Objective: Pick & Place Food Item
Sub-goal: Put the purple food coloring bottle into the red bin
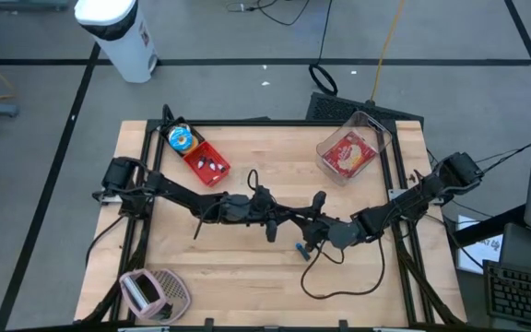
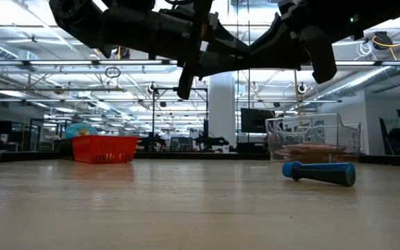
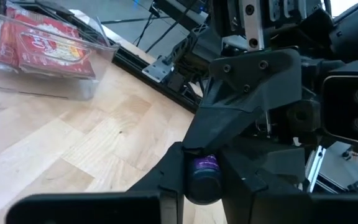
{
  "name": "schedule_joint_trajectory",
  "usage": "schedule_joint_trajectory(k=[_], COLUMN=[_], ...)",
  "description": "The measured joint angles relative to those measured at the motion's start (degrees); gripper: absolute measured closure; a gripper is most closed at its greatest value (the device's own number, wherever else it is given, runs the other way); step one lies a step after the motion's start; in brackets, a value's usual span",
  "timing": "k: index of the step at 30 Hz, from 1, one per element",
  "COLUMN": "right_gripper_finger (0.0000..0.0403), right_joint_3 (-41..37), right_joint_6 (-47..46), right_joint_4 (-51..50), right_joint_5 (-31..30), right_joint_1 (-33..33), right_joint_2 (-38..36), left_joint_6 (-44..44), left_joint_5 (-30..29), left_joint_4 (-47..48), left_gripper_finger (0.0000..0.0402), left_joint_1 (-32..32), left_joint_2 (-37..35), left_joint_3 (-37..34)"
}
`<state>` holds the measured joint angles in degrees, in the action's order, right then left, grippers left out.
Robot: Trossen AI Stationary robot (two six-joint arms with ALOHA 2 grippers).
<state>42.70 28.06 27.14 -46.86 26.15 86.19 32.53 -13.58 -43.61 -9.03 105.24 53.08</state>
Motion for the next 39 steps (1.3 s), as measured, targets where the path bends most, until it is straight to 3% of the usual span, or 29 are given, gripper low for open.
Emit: schedule_joint_trajectory(k=[5, 8, 13, 17, 22, 27, 31, 39], right_gripper_finger=[0.031, 0.0298, 0.0284, 0.0274, 0.0263, 0.0264, 0.0269, 0.0269], right_joint_3=[0.2, 0.0, 0.0, 0.0, -2.3, -8.4, -12.5, -15.1], right_joint_6=[-7.8, -11.6, -20.3, -29.6, -40.3, -41.0, -40.1, -35.5], right_joint_4=[0.0, -2.8, -9.1, -17.9, -26.9, -19.8, -11.9, -2.9], right_joint_5=[-6.0, -10.4, -10.2, -9.9, -12.1, -11.5, -11.4, -9.5], right_joint_1=[2.0, 3.3, 4.8, 6.1, 6.2, 6.1, 6.1, 5.7], right_joint_2=[-0.2, -1.4, -3.9, -7.0, -11.7, -15.7, -17.6, -18.3], left_joint_6=[-1.7, -4.0, -4.8, -4.4, -2.0, 0.0, 3.3, 10.6], left_joint_5=[0.9, -1.6, -4.4, -8.5, -15.3, -24.9, -36.3, -45.9], left_joint_4=[0.7, 3.1, 8.6, 8.9, 5.6, -1.8, -1.1, 2.9], left_gripper_finger=[0.0338, 0.0337, 0.0341, 0.0341, 0.0341, 0.0341, 0.0341, 0.0341], left_joint_1=[0.9, 1.2, 1.1, 1.1, 1.0, 1.0, 1.0, 1.8], left_joint_2=[-1.6, -3.0, -5.5, -8.7, -15.0, -20.9, -25.3, -28.4], left_joint_3=[0.1, -0.2, -0.4, -4.3, -14.3, -26.3, -33.4, -38.9])
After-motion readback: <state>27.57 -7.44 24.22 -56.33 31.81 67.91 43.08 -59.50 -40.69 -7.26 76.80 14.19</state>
